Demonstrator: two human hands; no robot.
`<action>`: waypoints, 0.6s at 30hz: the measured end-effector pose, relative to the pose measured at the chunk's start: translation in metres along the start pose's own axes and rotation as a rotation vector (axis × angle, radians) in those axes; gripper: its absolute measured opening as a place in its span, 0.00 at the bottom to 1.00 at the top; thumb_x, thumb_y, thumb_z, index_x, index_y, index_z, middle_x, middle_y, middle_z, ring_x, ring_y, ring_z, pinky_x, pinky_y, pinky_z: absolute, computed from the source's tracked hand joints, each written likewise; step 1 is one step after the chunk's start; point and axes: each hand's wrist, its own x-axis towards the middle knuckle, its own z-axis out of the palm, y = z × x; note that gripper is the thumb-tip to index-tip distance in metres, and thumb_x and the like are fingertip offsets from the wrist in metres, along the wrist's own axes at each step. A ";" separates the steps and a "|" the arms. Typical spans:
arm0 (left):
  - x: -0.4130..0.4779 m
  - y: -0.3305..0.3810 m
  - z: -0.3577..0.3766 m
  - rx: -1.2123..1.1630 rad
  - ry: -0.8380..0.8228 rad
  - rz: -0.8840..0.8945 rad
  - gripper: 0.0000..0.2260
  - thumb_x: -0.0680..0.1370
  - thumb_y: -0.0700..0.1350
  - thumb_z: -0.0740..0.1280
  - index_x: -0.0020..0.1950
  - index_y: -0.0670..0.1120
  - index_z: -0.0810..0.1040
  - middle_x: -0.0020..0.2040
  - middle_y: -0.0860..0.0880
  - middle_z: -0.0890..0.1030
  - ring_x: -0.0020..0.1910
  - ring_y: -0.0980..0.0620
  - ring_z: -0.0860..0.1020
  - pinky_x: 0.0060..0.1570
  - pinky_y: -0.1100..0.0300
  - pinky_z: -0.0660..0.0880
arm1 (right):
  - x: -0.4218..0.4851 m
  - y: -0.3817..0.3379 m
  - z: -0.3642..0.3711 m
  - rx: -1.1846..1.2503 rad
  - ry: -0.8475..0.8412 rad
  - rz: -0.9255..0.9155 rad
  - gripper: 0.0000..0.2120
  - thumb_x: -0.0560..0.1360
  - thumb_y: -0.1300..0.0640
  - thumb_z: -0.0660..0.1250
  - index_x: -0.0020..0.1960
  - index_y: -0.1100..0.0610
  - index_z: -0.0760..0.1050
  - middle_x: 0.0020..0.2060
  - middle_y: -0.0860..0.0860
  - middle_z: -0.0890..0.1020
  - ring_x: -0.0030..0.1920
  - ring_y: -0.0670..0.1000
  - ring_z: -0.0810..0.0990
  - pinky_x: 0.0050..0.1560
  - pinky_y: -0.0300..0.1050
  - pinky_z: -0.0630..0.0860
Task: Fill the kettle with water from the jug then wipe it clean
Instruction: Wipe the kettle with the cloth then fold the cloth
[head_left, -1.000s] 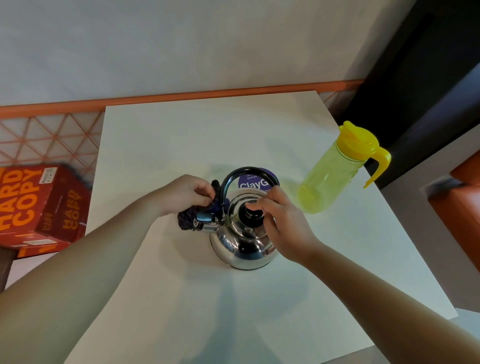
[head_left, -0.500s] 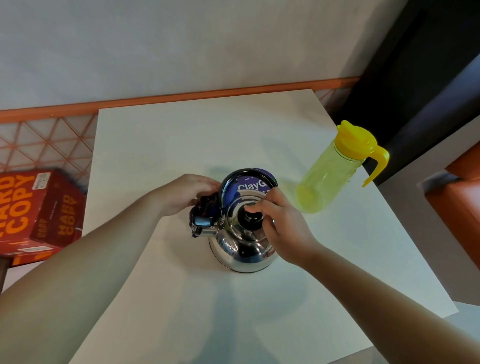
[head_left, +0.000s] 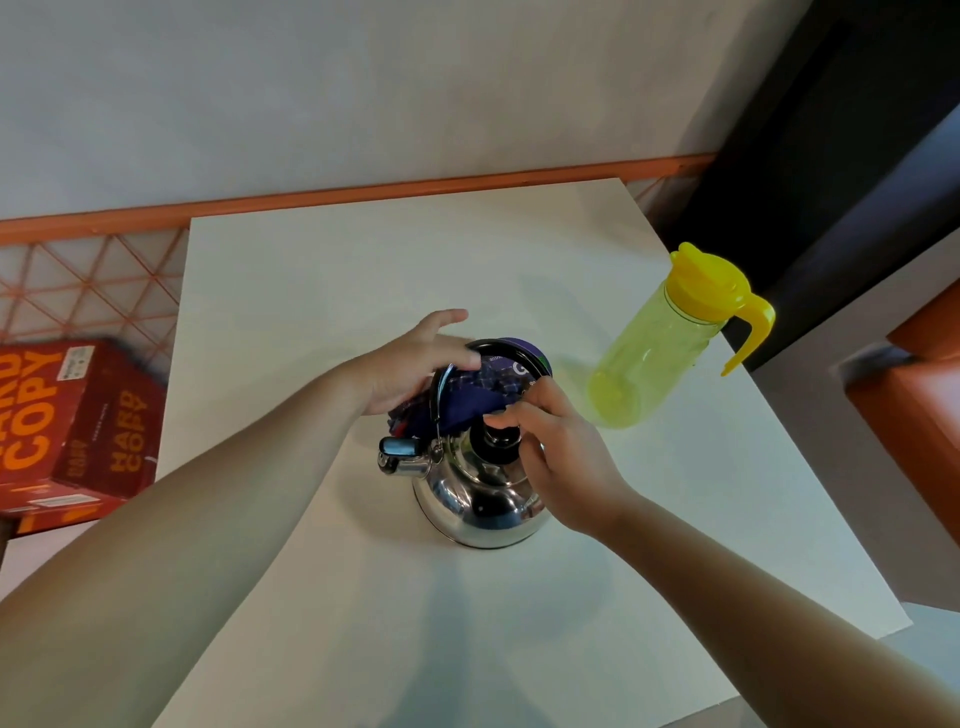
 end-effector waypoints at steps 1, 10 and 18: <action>-0.003 -0.003 -0.002 0.103 0.000 0.010 0.28 0.75 0.44 0.70 0.70 0.59 0.62 0.64 0.50 0.74 0.60 0.53 0.76 0.54 0.57 0.77 | 0.000 0.000 0.000 -0.003 0.001 -0.005 0.17 0.72 0.69 0.58 0.54 0.56 0.78 0.45 0.48 0.70 0.41 0.47 0.72 0.40 0.38 0.71; -0.014 -0.005 -0.003 0.601 0.050 0.029 0.45 0.68 0.48 0.77 0.74 0.63 0.49 0.62 0.51 0.71 0.55 0.54 0.76 0.51 0.63 0.73 | 0.000 0.002 0.000 0.000 0.007 -0.021 0.17 0.71 0.69 0.58 0.54 0.56 0.78 0.45 0.47 0.70 0.41 0.47 0.73 0.39 0.40 0.72; 0.017 0.007 0.026 0.609 0.142 0.079 0.46 0.69 0.50 0.76 0.76 0.58 0.47 0.49 0.56 0.76 0.53 0.58 0.74 0.55 0.62 0.66 | 0.000 -0.002 0.000 -0.007 0.000 -0.010 0.17 0.71 0.69 0.58 0.53 0.57 0.78 0.48 0.50 0.73 0.43 0.49 0.74 0.40 0.40 0.72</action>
